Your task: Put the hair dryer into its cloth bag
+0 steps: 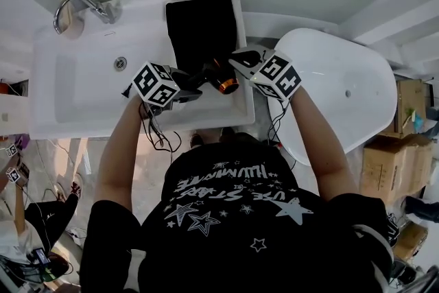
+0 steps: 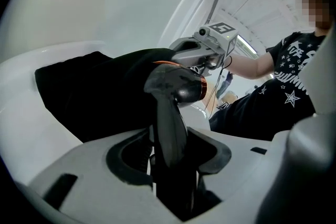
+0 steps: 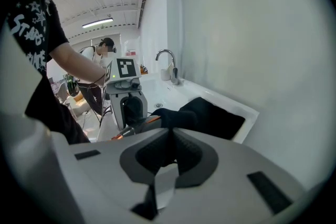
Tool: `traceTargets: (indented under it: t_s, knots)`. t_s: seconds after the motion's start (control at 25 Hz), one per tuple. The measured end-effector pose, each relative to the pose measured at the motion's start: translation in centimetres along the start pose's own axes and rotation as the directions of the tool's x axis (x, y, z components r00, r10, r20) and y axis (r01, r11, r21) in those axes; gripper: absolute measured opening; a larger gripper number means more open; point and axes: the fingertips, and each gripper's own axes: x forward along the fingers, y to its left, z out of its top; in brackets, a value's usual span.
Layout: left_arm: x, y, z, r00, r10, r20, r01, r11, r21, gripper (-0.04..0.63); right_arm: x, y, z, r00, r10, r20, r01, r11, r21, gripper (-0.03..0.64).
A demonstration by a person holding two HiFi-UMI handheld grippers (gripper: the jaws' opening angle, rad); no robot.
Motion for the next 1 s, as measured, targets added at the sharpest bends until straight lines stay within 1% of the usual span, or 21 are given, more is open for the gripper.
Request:
traceTargets:
  t_s: [0.24,0.48,0.68,0.8,1.0]
  knots:
    - [-0.3,2.4,1.0,0.996,0.085,0.005,-0.084,0.995,-0.05,0.204,-0.2,0.1,0.5,1.0,0.001,0.015,-0.001,1.0,-0.014,0.02]
    - [-0.4,3.6,1.5,0.993,0.115,-0.008,-0.115,0.992,-0.061,0.204,-0.1,0.0,0.4,1.0,0.007,0.013,-0.007,1.0,-0.022,0.02]
    - [-1.0,4.8,1.8,0.987,0.162,0.021,-0.159,0.981,-0.109,0.204,-0.3,0.5,0.3,1.0,0.016,0.022,-0.016,1.0,-0.025,0.02]
    - [-1.4,5.6,2.5,0.978,0.203,0.051,-0.193,0.969,-0.152,0.204,-0.3,0.9,0.3,0.999,0.026,0.021,-0.025,0.999,-0.036,0.02]
    - [-2.3,7.5,3.5,0.955,0.286,0.073,-0.264,0.939,-0.222,0.204,-0.1,1.7,0.5,0.999,0.039,0.028,-0.038,0.998,-0.05,0.02]
